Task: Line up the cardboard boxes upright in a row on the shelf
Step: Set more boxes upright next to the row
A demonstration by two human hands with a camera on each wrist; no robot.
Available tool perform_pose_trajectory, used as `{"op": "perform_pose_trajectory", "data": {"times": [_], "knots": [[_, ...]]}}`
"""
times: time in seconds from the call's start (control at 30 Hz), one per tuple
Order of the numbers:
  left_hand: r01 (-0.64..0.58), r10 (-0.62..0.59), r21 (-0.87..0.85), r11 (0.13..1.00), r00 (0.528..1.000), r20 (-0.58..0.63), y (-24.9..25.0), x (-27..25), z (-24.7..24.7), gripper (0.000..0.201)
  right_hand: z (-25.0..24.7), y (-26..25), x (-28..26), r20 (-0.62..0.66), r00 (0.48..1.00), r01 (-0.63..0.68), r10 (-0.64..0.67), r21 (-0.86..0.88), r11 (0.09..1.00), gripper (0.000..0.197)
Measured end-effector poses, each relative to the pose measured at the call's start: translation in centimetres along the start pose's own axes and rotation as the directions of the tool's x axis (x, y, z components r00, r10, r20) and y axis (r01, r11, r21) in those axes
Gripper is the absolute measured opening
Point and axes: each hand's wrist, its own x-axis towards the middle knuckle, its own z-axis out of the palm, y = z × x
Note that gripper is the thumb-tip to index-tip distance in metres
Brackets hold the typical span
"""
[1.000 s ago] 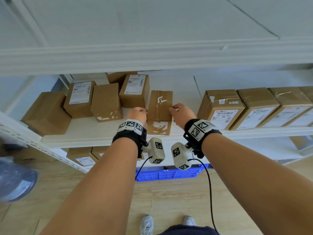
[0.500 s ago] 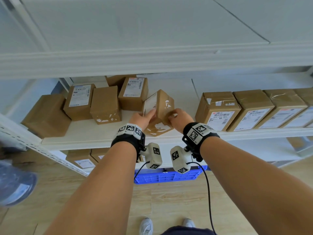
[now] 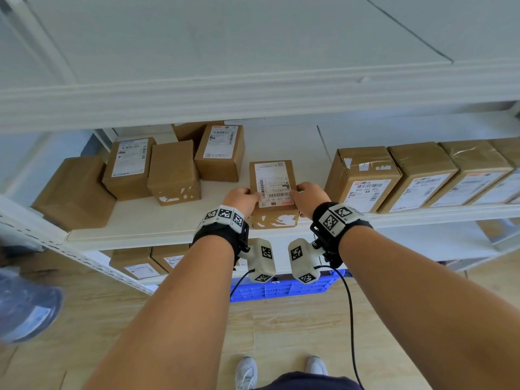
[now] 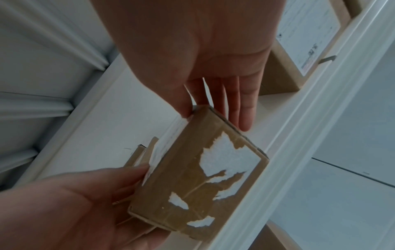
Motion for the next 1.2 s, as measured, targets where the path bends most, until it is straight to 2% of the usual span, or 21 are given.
{"op": "perform_pose_trajectory", "data": {"times": [0.1,0.2,0.27,0.33,0.4,0.47,0.57,0.67,0.73,0.8,0.87,1.0,1.07,1.13,1.2], "knots": [[0.0,-0.001,-0.039,0.999,1.0,-0.015,0.0,0.3,-0.3,0.027,0.0,-0.1,-0.2,0.009,1.0,0.018,-0.019,0.038,0.999,0.024],[0.055,-0.058,-0.133,0.99,0.998,-0.023,0.0,0.6,-0.1,0.028,-0.4,-0.2,-0.5,0.012,0.998,0.055,-0.056,0.05,0.997,0.031],[0.115,-0.125,-0.165,0.979,0.991,-0.052,-0.1,0.6,0.1,0.037,-0.8,-0.4,-0.4,0.034,0.996,0.087,-0.088,0.045,0.995,0.042],[0.121,-0.125,-0.037,0.992,0.978,-0.165,-0.2,0.8,0.2,0.053,-1.3,-0.6,-0.2,0.076,0.99,0.112,-0.117,0.058,0.992,0.051],[0.046,-0.008,0.141,0.989,0.965,-0.263,-0.3,1.0,0.0,0.074,-1.6,-0.9,-0.1,0.113,0.982,0.147,-0.152,0.049,0.988,0.057],[-0.092,0.17,0.312,0.946,0.958,-0.232,-0.2,1.1,-0.1,0.079,-1.7,-1.0,-0.3,0.127,0.974,0.186,-0.188,0.027,0.982,0.061],[-0.252,0.343,0.51,0.822,0.935,-0.092,-0.1,1.5,0.1,0.058,-1.2,-0.7,-0.3,0.096,0.983,0.151,-0.159,0.08,0.985,0.057],[-0.276,0.385,0.589,0.76,0.921,-0.065,0.2,1.4,-0.3,0.045,-0.8,-0.5,0.1,-0.02,0.999,-0.047,0.046,-0.036,0.998,0.045],[-0.251,0.369,0.609,0.752,0.926,-0.075,0.3,1.0,-0.7,0.044,-0.7,-0.4,0.3,-0.048,0.98,-0.197,0.196,-0.021,0.98,0.051],[-0.224,0.336,0.617,0.754,0.939,-0.07,0.4,0.8,-0.8,0.047,-0.5,-0.2,0.8,-0.019,0.97,-0.241,0.243,0.077,0.967,0.051],[-0.19,0.282,0.616,0.764,0.958,-0.054,0.7,0.7,-1.0,0.053,-0.6,-0.3,1.1,-0.025,0.975,-0.216,0.22,0.113,0.97,0.047],[-0.138,0.194,0.571,0.809,0.98,-0.038,0.5,1.0,-0.8,0.064,-1.2,-0.6,1.2,-0.064,0.998,-0.025,0.03,0.077,0.997,0.043],[-0.089,0.143,0.527,0.845,0.988,-0.064,0.2,1.0,-0.5,0.069,-1.2,-0.5,1.2,-0.044,0.999,0.007,-0.004,0.074,0.997,0.037],[-0.039,0.112,0.538,0.842,0.988,-0.105,0.3,0.6,-0.4,0.074,-1.1,-0.6,1.2,-0.043,0.998,-0.038,0.04,0.043,0.998,0.031],[-0.009,0.115,0.573,0.82,0.982,-0.148,0.7,0.2,-0.6,0.074,-0.9,-0.9,0.9,-0.058,0.981,-0.183,0.187,0.075,0.98,0.036]]}}
